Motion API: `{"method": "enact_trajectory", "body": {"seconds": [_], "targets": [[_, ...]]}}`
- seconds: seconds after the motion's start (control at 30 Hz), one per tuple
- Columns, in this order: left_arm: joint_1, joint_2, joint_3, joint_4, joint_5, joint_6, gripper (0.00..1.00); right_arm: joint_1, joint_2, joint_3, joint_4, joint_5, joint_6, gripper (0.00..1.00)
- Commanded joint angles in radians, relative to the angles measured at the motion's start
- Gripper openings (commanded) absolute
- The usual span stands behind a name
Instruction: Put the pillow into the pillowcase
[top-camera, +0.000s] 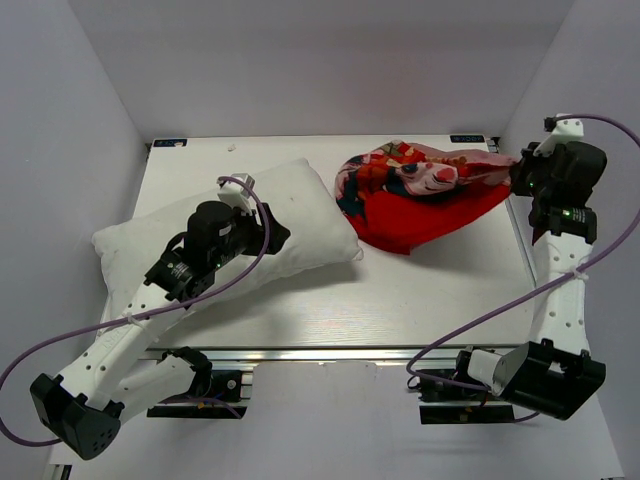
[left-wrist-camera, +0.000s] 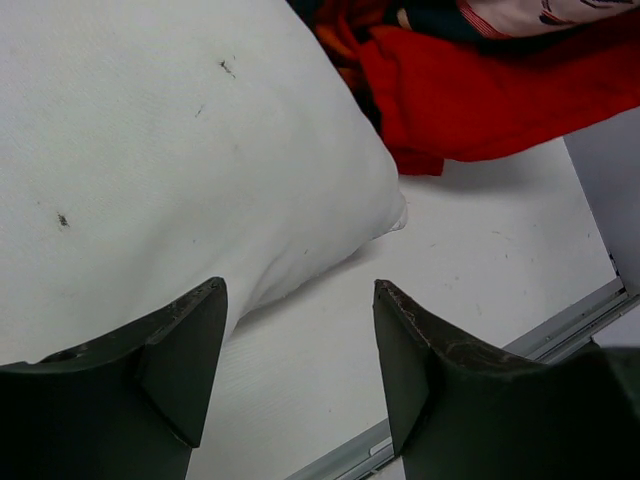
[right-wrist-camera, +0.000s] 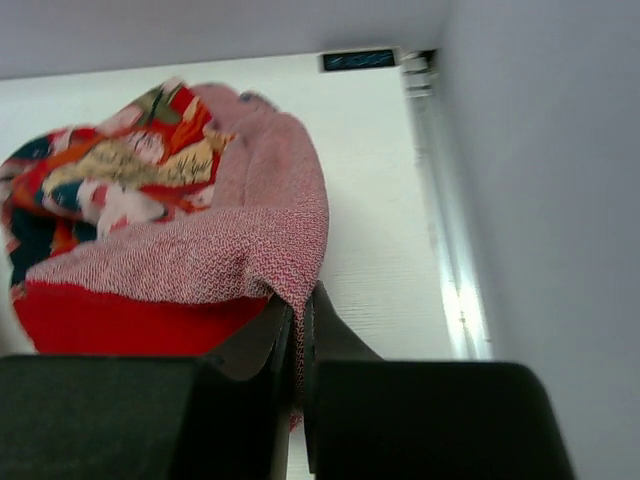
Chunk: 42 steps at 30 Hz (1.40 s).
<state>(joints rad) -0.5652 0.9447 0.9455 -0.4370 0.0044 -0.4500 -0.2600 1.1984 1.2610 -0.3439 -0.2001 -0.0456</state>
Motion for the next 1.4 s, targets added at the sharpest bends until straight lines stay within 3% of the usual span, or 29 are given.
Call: {"method": "enact_trajectory", "body": {"seconds": [0.0,0.17,0.27,0.33,0.37,0.4,0.5,0.6,0.7,0.77,0.83,0.9,0.97,1.07,1.37], "targets": [[-0.004,-0.008,0.035,0.014,0.009,0.016,0.70,-0.027,-0.037,0.046,0.034,0.108,-0.048,0.00],[-0.004,0.003,0.044,0.006,0.009,0.034,0.70,-0.080,-0.037,0.069,0.074,0.142,-0.099,0.00],[-0.004,0.002,0.050,0.003,-0.021,0.046,0.70,-0.099,-0.005,0.115,0.077,0.076,-0.157,0.00],[-0.004,0.000,0.050,0.006,-0.024,0.051,0.71,-0.097,0.064,0.208,-0.035,-0.033,-0.230,0.02],[-0.004,0.000,0.049,0.007,-0.023,0.051,0.71,-0.087,0.094,0.244,-0.088,-0.114,-0.278,0.15],[-0.004,0.000,0.044,0.007,-0.021,0.051,0.71,-0.065,0.143,0.309,-0.204,-0.131,-0.333,0.38],[-0.002,-0.004,0.039,0.007,-0.017,0.045,0.71,0.033,0.133,0.324,-0.238,-0.116,-0.454,0.71],[-0.004,-0.023,0.029,0.004,-0.018,0.037,0.72,0.140,0.049,0.224,-0.129,-0.078,-0.523,0.83],[-0.004,-0.047,0.019,-0.008,-0.027,0.031,0.72,0.302,0.018,0.181,-0.136,-0.117,-0.551,0.85],[-0.004,-0.066,0.013,-0.020,-0.035,0.027,0.72,0.382,0.030,0.175,-0.234,-0.163,-0.536,0.84],[-0.004,-0.076,0.007,-0.025,-0.037,0.017,0.72,0.534,0.059,0.128,-0.270,-0.134,-0.420,0.83],[-0.004,-0.093,-0.001,-0.032,-0.035,0.005,0.72,0.597,0.023,-0.056,-0.190,-0.128,-0.325,0.82],[-0.004,-0.106,-0.001,-0.051,-0.040,-0.004,0.72,0.616,0.012,-0.177,-0.106,-0.019,-0.275,0.82],[-0.004,-0.147,-0.013,-0.069,-0.053,-0.026,0.72,0.637,0.052,-0.218,-0.063,0.176,-0.177,0.82],[-0.004,-0.204,-0.059,-0.080,-0.055,-0.076,0.72,0.697,0.277,-0.213,0.009,0.267,-0.073,0.82]]}}
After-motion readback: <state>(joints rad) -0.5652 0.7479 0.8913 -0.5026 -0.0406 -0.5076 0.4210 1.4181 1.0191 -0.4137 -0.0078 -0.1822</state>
